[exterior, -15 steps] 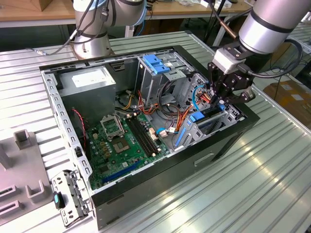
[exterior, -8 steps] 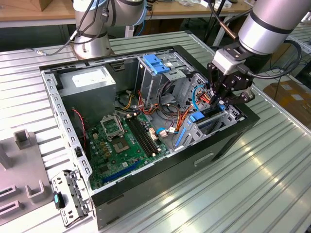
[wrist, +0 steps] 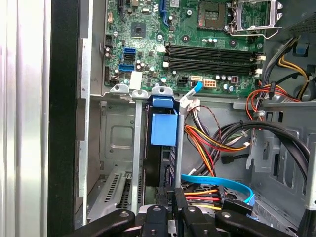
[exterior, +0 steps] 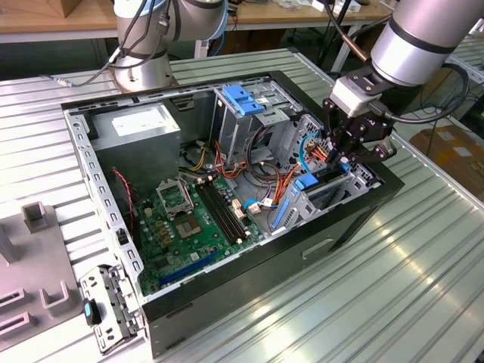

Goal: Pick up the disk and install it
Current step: 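Insert the first disk wire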

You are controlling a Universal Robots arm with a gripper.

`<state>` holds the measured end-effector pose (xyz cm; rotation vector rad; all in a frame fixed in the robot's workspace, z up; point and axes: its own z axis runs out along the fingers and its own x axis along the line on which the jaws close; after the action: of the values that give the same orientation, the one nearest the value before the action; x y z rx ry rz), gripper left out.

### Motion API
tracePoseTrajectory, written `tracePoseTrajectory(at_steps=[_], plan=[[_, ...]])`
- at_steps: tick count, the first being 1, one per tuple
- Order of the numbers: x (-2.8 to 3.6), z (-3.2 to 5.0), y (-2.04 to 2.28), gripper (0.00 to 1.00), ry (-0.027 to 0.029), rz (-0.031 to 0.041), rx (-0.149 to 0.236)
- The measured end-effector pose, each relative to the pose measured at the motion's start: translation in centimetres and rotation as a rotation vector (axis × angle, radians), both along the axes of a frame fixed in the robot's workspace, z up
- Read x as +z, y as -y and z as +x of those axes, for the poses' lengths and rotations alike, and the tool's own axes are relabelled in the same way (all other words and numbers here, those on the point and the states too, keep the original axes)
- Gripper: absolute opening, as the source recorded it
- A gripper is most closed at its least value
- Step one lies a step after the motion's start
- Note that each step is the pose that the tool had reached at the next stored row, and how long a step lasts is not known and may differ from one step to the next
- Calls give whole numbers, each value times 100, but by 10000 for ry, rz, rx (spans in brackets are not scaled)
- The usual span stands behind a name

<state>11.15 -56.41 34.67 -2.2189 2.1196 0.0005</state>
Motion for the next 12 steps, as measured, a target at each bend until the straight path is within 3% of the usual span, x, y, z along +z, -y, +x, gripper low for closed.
tracePoseTrajectory(at_steps=[12], plan=[[1, -8, 5, 17, -1, -1, -256]])
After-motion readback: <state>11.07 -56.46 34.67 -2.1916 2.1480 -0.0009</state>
